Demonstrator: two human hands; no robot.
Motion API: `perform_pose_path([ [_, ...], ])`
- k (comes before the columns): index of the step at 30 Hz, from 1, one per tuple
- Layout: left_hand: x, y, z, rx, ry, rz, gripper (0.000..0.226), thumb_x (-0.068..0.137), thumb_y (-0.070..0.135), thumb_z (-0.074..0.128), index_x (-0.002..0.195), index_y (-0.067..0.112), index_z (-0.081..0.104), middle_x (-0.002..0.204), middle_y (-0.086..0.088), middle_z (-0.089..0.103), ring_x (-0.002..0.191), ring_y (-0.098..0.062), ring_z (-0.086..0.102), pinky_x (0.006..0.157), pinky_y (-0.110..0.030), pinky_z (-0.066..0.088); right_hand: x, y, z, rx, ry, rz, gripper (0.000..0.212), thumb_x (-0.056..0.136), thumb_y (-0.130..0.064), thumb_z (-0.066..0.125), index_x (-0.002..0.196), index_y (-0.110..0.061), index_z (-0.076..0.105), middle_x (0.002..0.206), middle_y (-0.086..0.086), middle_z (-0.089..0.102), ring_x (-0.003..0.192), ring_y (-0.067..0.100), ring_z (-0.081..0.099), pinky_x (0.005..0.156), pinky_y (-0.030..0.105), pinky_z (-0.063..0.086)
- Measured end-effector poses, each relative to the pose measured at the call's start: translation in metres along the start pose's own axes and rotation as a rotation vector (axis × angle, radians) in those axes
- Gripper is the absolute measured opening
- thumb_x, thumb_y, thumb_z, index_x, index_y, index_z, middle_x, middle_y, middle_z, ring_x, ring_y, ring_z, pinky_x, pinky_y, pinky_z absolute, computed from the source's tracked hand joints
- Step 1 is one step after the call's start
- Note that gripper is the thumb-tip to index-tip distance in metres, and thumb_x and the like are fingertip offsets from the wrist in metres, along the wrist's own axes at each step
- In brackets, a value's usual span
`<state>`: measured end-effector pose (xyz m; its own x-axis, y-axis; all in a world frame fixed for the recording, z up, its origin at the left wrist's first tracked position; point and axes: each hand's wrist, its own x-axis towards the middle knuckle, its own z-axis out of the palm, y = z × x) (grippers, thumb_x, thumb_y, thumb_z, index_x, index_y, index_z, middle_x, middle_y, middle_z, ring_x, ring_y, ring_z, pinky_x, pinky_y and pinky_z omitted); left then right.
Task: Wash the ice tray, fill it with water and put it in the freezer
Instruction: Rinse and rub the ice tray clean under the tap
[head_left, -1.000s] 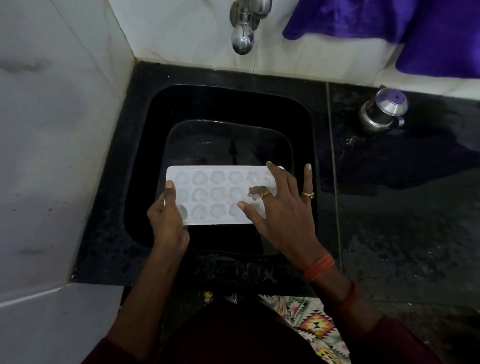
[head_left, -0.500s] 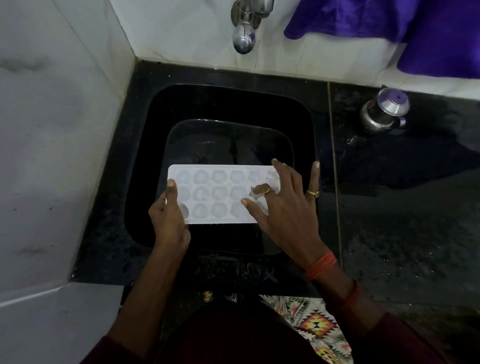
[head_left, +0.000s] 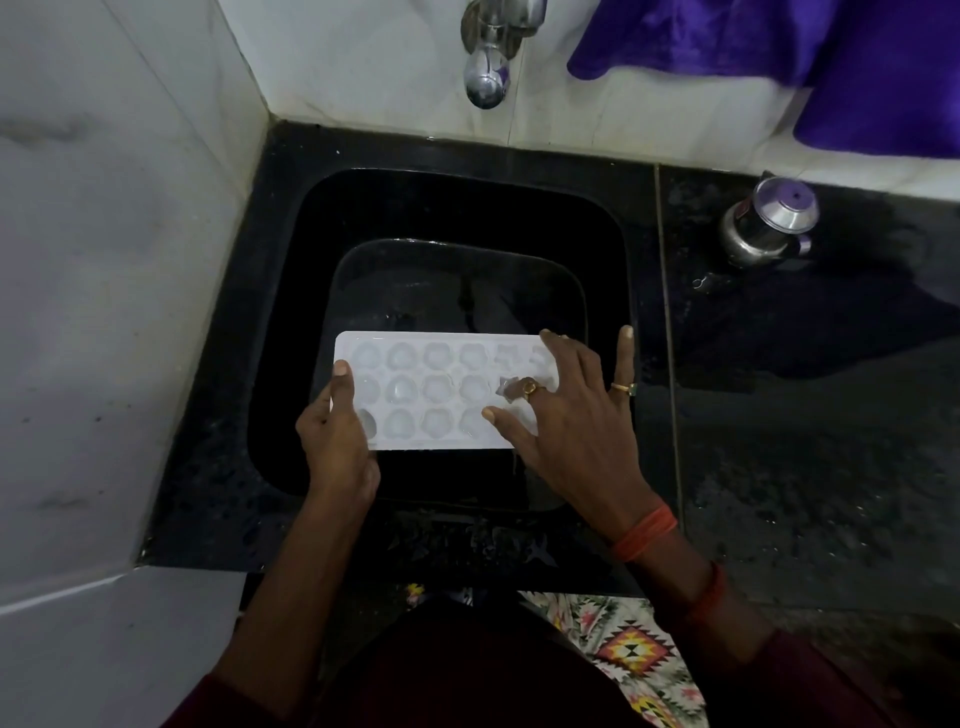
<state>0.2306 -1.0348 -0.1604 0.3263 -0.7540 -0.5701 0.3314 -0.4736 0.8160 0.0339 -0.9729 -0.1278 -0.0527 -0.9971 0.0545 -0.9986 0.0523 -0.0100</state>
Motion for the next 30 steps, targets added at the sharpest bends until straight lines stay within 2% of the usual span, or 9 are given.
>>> perform_pose_path([
  [3, -0.0003, -0.0007, 0.0001, -0.002, -0.001, 0.001, 0.026, 0.100, 0.036, 0.061, 0.091, 0.015, 0.073, 0.087, 0.002, 0.078, 0.084, -0.019, 0.075, 0.069, -0.038, 0.064, -0.0007, 0.0003, 0.0008, 0.028, 0.021, 0.016, 0.053, 0.094, -0.070, 0.043, 0.102, -0.030, 0.077, 0.146, 0.008, 0.051, 0.140, 0.025, 0.043, 0.123, 0.056, -0.011],
  [8, -0.0009, 0.0000, 0.0012, -0.001, 0.000, -0.005, 0.027, 0.100, 0.037, 0.061, 0.093, 0.014, 0.073, 0.094, -0.002, 0.077, 0.087, -0.021, 0.075, 0.069, -0.038, 0.064, -0.0032, -0.0012, 0.0048, 0.030, -0.014, 0.001, 0.053, 0.093, -0.071, 0.043, 0.110, -0.031, 0.074, 0.148, 0.011, 0.048, 0.142, 0.027, 0.040, 0.123, 0.061, -0.003],
  [10, 0.0000, 0.0000, 0.0006, 0.000, 0.004, -0.001, 0.027, 0.100, 0.037, 0.061, 0.094, 0.014, 0.073, 0.094, -0.003, 0.077, 0.089, -0.022, 0.075, 0.070, -0.038, 0.064, -0.0035, -0.0013, 0.0048, 0.035, -0.016, 0.003, 0.054, 0.093, -0.071, 0.042, 0.111, -0.031, 0.074, 0.149, 0.011, 0.047, 0.143, 0.027, 0.040, 0.122, 0.061, -0.004],
  [19, -0.0012, -0.0009, 0.0005, 0.000, 0.017, -0.038, 0.030, 0.099, 0.040, 0.062, 0.098, 0.013, 0.074, 0.107, -0.009, 0.076, 0.099, -0.029, 0.074, 0.081, -0.049, 0.062, -0.0044, -0.0005, 0.0041, 0.057, 0.045, -0.003, 0.052, 0.094, -0.068, 0.045, 0.108, -0.029, 0.075, 0.143, 0.008, 0.052, 0.138, 0.026, 0.045, 0.123, 0.060, -0.001],
  [23, -0.0023, 0.0004, 0.0009, -0.003, 0.011, -0.040, 0.028, 0.099, 0.040, 0.062, 0.095, 0.014, 0.073, 0.105, -0.008, 0.076, 0.098, -0.028, 0.074, 0.076, -0.044, 0.063, -0.0056, -0.0012, 0.0061, 0.055, 0.036, -0.013, 0.056, 0.094, -0.070, 0.043, 0.111, -0.027, 0.075, 0.144, 0.008, 0.052, 0.137, 0.026, 0.046, 0.123, 0.061, 0.001],
  [30, -0.0060, 0.0023, 0.0019, -0.009, 0.012, -0.041, 0.029, 0.099, 0.039, 0.061, 0.096, 0.013, 0.072, 0.100, -0.006, 0.077, 0.094, -0.027, 0.075, 0.069, -0.041, 0.064, -0.0046, -0.0011, 0.0025, 0.070, 0.123, -0.011, 0.053, 0.095, -0.066, 0.045, 0.105, -0.024, 0.077, 0.138, 0.004, 0.057, 0.133, 0.023, 0.050, 0.124, 0.059, 0.003],
])
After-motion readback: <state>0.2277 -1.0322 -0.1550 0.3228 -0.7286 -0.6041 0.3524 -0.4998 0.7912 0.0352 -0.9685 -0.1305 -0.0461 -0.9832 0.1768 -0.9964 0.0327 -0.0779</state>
